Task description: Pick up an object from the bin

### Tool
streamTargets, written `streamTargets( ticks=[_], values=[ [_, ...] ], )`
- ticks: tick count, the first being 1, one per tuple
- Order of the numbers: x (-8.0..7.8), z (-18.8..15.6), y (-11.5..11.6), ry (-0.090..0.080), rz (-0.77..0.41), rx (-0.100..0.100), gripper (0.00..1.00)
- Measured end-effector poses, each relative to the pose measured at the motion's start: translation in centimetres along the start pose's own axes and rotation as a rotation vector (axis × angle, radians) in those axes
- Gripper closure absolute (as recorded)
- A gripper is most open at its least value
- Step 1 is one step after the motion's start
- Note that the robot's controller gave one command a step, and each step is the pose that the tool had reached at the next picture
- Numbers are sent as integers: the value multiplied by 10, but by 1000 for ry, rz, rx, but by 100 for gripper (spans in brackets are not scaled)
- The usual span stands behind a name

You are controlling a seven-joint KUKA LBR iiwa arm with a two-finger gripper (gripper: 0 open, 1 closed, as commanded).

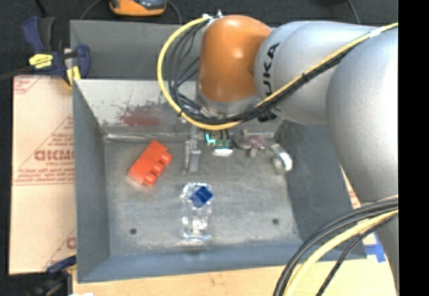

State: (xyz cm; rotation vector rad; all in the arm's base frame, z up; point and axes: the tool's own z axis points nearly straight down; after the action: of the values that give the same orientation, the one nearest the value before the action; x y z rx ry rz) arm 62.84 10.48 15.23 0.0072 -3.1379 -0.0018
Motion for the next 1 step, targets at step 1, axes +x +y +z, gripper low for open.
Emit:
streamTargets(
  ticks=[1],
  values=[
    [-3, 74, 47, -2, 464, 0, 0]
  ],
)
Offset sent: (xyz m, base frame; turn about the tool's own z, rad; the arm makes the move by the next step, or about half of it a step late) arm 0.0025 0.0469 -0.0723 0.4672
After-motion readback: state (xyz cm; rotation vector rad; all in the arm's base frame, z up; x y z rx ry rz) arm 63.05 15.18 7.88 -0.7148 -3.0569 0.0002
